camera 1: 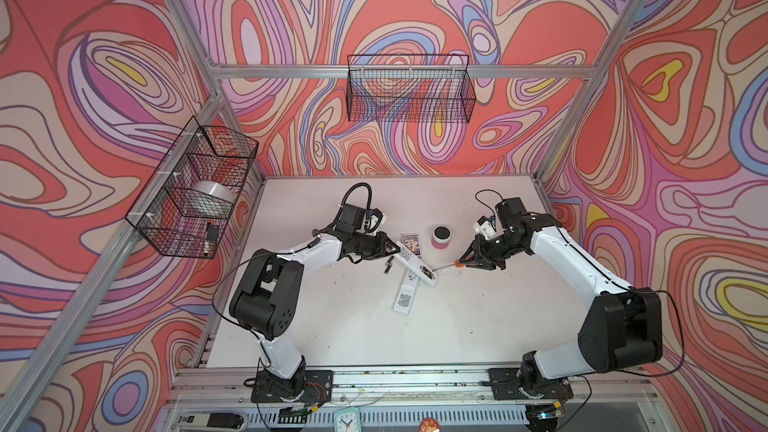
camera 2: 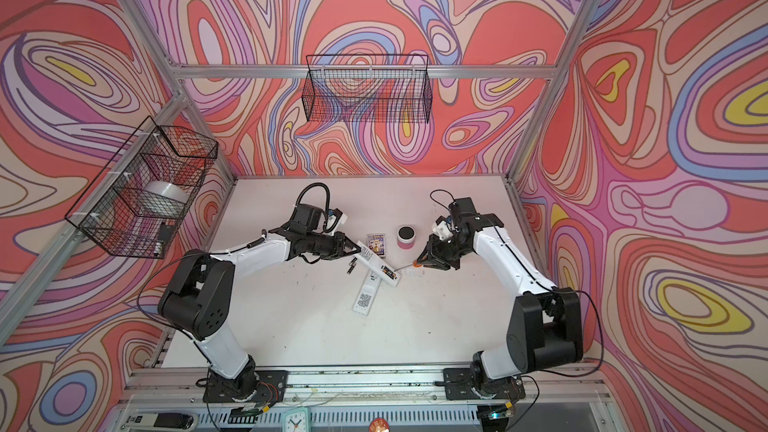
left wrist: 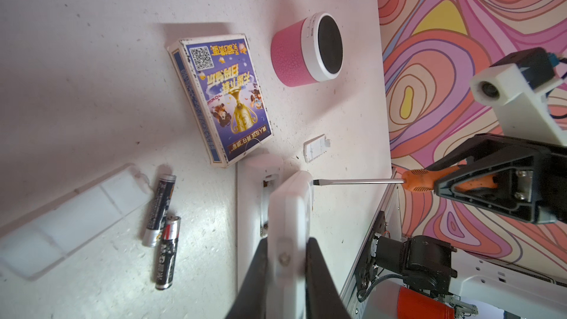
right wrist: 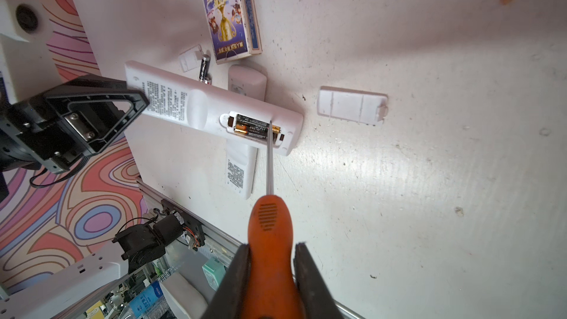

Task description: Unload the batteries from the remote control

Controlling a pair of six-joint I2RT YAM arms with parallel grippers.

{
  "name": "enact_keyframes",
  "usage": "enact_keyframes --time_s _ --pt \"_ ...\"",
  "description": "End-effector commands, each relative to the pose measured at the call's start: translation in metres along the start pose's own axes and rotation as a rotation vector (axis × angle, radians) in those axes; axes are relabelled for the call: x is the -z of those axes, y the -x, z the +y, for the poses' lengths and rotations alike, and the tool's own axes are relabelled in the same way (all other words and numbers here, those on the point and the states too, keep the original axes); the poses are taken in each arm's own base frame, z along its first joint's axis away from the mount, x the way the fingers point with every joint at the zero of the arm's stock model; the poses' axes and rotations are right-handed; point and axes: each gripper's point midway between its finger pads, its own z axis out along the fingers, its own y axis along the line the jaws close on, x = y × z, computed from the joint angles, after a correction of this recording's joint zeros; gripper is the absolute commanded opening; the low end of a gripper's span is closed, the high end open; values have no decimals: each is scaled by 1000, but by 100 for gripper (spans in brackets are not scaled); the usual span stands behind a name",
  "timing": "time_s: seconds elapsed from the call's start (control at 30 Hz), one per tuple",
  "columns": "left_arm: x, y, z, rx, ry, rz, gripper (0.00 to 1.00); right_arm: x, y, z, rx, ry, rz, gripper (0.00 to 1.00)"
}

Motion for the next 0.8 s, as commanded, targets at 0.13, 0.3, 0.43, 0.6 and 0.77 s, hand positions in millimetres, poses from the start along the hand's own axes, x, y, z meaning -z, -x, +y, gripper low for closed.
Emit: enact_keyframes --time_s 0.13,0.3,0.43,0.6,0.77 --pt "-9 -16 33 29 120 56 0 -13 -7 -8 -10 8 26 6" --pt "-9 -16 34 30 120 59 0 -5 -11 2 15 42 14 6" --pt "-8 -16 34 29 118 58 0 1 -15 6 25 57 4 6" --pt "-8 -16 34 28 115 58 0 -3 -18 2 10 56 10 6" --pt "-7 -16 33 28 115 55 0 -10 -21 -5 2 40 29 6"
